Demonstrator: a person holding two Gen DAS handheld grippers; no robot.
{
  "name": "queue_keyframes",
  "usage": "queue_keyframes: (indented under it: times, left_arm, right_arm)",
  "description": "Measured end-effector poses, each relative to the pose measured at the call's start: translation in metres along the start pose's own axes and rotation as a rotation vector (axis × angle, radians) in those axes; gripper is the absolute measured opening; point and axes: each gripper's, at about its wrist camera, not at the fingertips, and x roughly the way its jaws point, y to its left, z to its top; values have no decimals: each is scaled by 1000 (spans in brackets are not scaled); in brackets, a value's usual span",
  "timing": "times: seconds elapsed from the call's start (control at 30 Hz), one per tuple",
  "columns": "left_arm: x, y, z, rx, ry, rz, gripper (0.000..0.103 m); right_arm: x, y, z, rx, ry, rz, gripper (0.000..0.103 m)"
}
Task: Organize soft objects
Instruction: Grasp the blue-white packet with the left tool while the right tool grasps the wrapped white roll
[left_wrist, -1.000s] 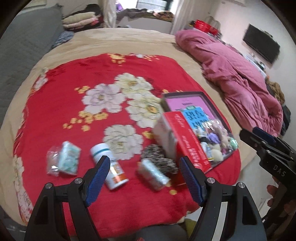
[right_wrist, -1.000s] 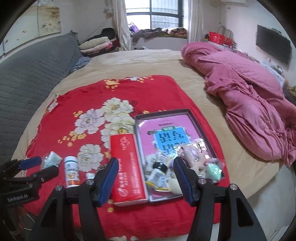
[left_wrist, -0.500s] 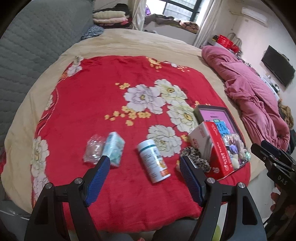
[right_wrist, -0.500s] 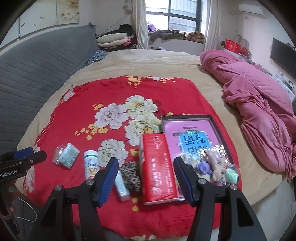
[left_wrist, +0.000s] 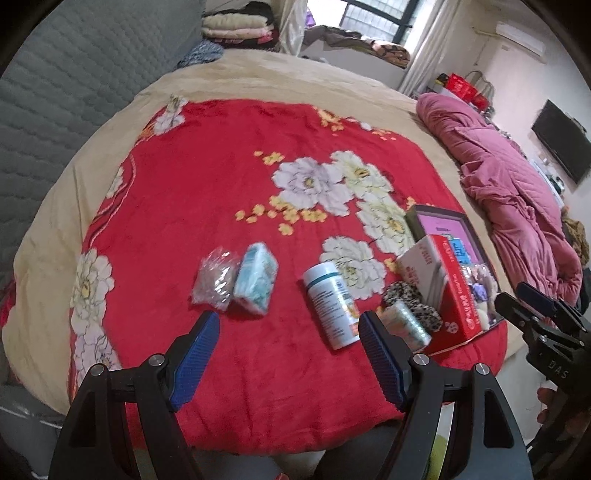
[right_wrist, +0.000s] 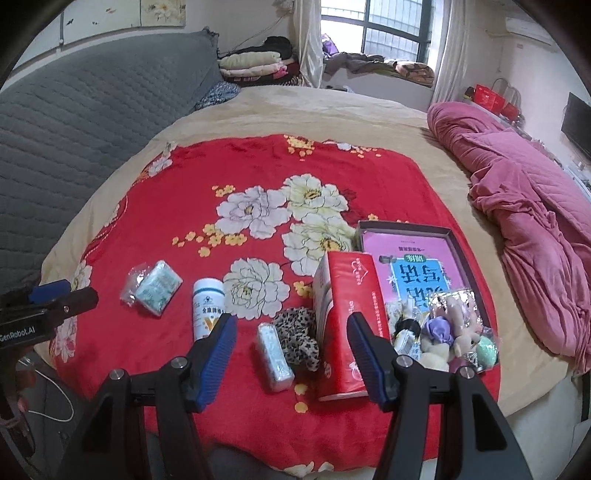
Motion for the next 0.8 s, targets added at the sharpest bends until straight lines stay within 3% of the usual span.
queue_keyframes:
  times: [0.43, 0.8]
  left_arm:
    - [29, 37, -16, -64, 73, 23, 79]
    - [57, 27, -19, -25, 119, -3, 79]
  right_arm:
    - [25, 10, -17, -25, 66, 25, 62]
    - [56, 4, -40, -33, 138, 41, 62]
